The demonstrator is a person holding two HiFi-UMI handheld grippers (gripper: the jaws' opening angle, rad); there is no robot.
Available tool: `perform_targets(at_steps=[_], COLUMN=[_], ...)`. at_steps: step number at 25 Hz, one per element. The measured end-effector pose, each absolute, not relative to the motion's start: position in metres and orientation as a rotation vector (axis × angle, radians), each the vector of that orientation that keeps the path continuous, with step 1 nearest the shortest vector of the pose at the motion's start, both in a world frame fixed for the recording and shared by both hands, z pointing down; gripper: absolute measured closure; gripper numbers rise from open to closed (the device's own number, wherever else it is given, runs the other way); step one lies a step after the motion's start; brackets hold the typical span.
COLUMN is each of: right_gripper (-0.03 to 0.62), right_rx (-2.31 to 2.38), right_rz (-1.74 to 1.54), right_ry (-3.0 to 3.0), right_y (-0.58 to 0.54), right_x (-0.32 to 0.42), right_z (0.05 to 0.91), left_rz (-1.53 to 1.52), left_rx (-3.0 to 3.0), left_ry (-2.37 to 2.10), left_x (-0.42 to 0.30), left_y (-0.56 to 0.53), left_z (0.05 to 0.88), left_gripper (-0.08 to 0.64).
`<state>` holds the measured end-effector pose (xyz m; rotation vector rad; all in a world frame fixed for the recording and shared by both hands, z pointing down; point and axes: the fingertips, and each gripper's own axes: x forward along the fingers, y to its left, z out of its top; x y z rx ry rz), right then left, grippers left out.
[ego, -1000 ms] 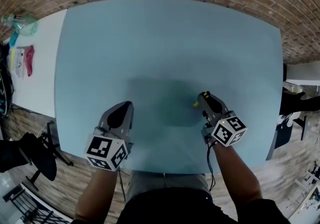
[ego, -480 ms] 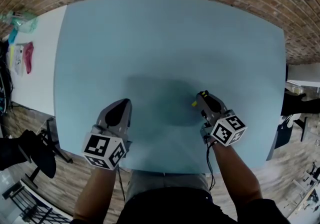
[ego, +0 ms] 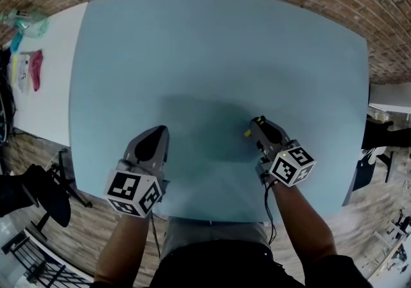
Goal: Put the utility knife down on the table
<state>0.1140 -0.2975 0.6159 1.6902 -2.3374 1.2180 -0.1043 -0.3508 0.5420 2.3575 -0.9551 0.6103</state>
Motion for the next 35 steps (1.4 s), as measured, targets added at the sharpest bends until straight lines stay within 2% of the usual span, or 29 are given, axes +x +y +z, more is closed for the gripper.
perform_targets(at_steps=[15,21,23,28,35], right_gripper=[0.529,0.465,0.416,0.361,0.353], right_rx=[1.655,1.645,1.649,1.657,1.684], right_rz=[1.214,1.216,1.210,1.224,1.225], right_ry=[-2.296,-2.292,-2.280,-2.263,-2.266], right_y=[-0.300,-0.302,-0.301,-0.300,-0.298], right_x=[0.106,0.106,0.108,0.109,0.110], right_z=[0.621,0.621,0.622,0.624,0.617], left_rz=[0.589,0.591,0.590,0.598,0.597], left_rx=[2.354,2.350,2.355,2.360,2.379], left_ry=[-0.929,-0.928,-0.925,-0.927,-0.927], left_x=[-0.105,-0.105,-0.104,-0.107,-0.108], left_y=[-0.343,-0.341,-0.340,-0.338,-0.335], left_z=[0.543,0.546,0.546,0.544,0.536], left_gripper=[0.557,0.557,0.557,0.557,0.557])
